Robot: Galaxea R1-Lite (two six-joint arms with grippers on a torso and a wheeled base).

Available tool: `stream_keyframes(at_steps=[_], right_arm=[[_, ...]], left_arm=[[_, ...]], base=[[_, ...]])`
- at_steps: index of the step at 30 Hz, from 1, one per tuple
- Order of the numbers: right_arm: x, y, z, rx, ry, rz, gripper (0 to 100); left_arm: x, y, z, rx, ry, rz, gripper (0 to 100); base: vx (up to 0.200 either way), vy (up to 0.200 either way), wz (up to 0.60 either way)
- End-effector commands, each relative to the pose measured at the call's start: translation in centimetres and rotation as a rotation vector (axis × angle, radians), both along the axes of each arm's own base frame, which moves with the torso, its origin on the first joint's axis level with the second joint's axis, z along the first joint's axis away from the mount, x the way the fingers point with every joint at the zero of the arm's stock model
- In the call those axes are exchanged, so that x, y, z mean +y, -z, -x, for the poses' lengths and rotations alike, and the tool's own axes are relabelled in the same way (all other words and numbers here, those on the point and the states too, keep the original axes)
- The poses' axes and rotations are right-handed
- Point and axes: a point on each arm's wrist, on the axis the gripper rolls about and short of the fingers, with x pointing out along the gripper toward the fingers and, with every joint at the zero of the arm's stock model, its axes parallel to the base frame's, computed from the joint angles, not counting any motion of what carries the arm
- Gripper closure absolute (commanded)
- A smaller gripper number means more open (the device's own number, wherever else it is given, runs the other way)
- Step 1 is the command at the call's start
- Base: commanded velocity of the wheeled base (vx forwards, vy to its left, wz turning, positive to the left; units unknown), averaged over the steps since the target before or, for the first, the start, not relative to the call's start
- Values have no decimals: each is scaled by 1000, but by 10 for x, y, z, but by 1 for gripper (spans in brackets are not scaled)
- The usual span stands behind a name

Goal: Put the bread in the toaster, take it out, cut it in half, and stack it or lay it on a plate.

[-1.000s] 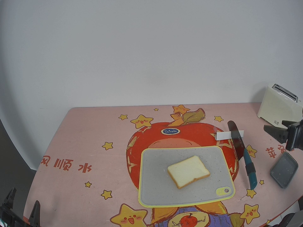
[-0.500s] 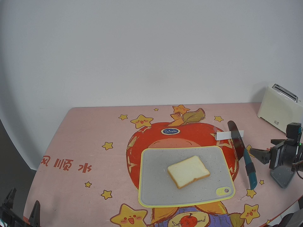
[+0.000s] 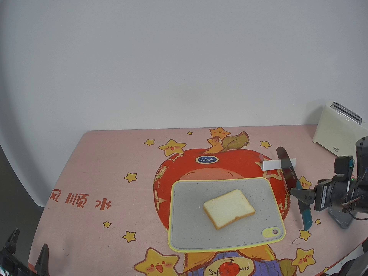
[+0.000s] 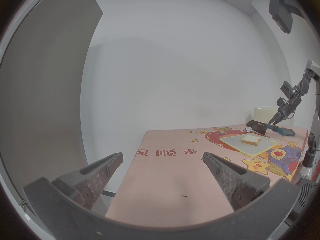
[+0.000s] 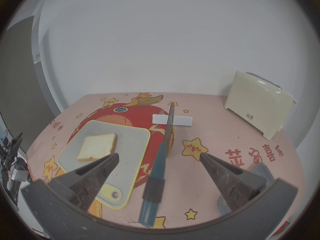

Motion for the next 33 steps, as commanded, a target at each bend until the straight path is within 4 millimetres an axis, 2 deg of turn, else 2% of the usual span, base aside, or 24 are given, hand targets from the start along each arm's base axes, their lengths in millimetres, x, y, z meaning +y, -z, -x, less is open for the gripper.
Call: stream_keyframes(at_steps=[1, 8, 20, 29, 33], right_arm=[[10, 15, -5, 72, -11, 7, 0], [9, 24, -1, 101, -13, 37, 0], [4, 19, 0, 61, 42, 48, 0], [6, 16, -3, 53, 39, 44, 0], [9, 9, -8, 27, 37, 38, 0]], left_arm=[[0, 5, 0, 5, 1, 0, 0], [0, 5, 0, 5, -1, 0, 0], [0, 5, 0, 4, -2, 0, 0], [0, 5, 0, 5, -2, 1, 0], [0, 5, 0, 5, -2, 1, 0]], base=[[0, 0, 0], [0, 0, 0], [0, 0, 0], [-200, 0, 0], [0, 0, 0]])
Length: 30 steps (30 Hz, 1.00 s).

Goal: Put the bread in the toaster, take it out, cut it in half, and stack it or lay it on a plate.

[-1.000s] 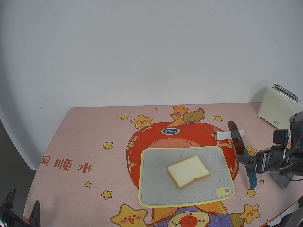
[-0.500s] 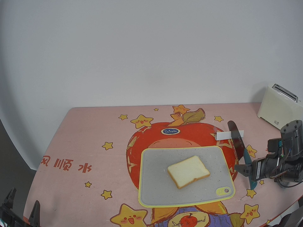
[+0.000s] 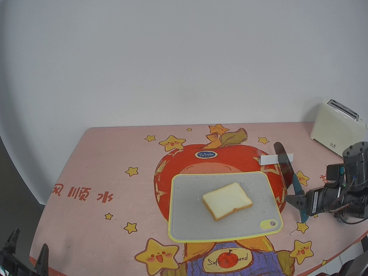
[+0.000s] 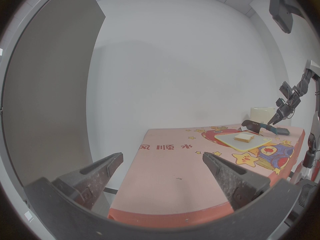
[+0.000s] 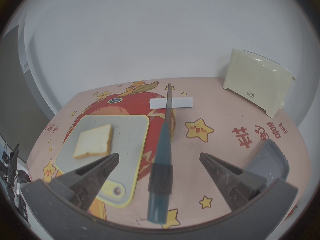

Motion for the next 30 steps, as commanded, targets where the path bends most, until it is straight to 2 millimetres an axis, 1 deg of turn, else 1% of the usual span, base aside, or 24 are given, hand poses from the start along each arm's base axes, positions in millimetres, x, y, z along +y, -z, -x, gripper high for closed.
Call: stream_keyframes(at_steps=[1, 6, 11, 17, 22, 24, 30], right_arm=[[2, -6, -4, -19, -5, 0, 0], [4, -1, -12, -4, 1, 31, 0], [7, 2, -24, -33, 6, 32, 0], [8, 13, -38, -38, 21, 63, 0], [9, 15, -41, -40, 18, 64, 0], [11, 20, -45, -21, 19, 74, 0], [13, 22, -47, -13, 15, 79, 0]], left_arm=[[0, 5, 0, 5, -1, 0, 0], [0, 5, 0, 5, -1, 0, 0], [0, 5, 0, 5, -1, 0, 0], [0, 5, 0, 5, -1, 2, 0], [0, 5, 0, 5, -1, 2, 0], [0, 5, 0, 5, -1, 2, 0], [0, 5, 0, 5, 1, 2, 0]], base=[[0, 0, 0], [0, 0, 0], [0, 0, 0], [0, 0, 0], [0, 0, 0], [0, 0, 0], [0, 0, 0]])
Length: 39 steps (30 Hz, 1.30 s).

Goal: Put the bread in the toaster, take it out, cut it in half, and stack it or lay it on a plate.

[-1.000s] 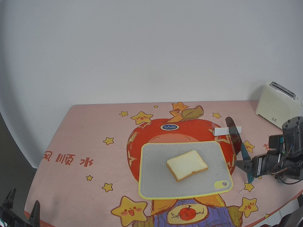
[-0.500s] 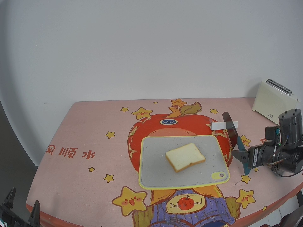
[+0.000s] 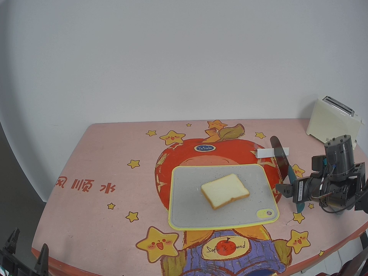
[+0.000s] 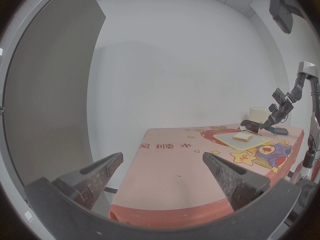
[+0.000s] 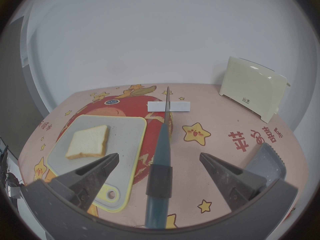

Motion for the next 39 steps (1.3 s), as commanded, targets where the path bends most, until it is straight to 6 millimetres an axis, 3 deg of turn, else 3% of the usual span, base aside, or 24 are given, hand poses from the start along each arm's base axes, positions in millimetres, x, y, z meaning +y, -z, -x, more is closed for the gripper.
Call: stream_keyframes(at_steps=[1, 17, 39], right_arm=[[2, 4, -3, 14, -2, 7, 0], [8, 12, -16, -14, 6, 0, 0], [7, 16, -15, -8, 22, 19, 0]], left_arm=[[0, 5, 0, 5, -1, 0, 0], [0, 5, 0, 4, -1, 0, 0], [0, 5, 0, 5, -1, 0, 0]], base=[[0, 0, 0], [0, 0, 0], [0, 0, 0]])
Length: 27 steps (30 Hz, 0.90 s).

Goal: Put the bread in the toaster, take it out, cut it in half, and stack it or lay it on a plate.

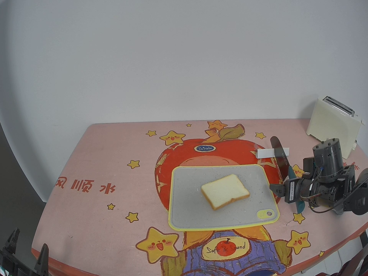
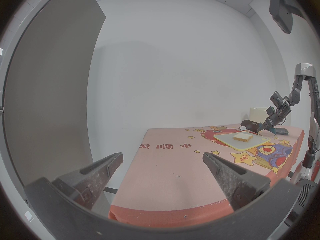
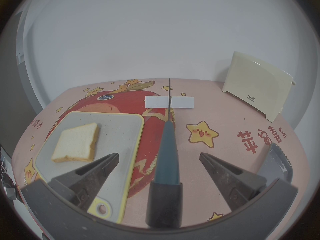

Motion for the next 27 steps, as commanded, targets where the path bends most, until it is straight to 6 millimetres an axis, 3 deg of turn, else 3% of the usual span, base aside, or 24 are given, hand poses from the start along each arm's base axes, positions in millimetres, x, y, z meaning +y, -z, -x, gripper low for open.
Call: stream_keyframes(at_steps=[1, 8, 9, 27], right_arm=[[0, 0, 0, 0, 1, 0, 0], [0, 0, 0, 0, 1, 0, 0], [0, 0, 0, 0, 1, 0, 100], [0, -2, 1, -7, 0, -5, 100]], left_arm=[[0, 5, 0, 4, -1, 0, 0], [0, 5, 0, 5, -1, 0, 0], [0, 5, 0, 5, -1, 0, 0], [0, 5, 0, 5, -1, 0, 0]], base=[[0, 0, 0], [0, 0, 0], [0, 0, 0], [0, 0, 0]])
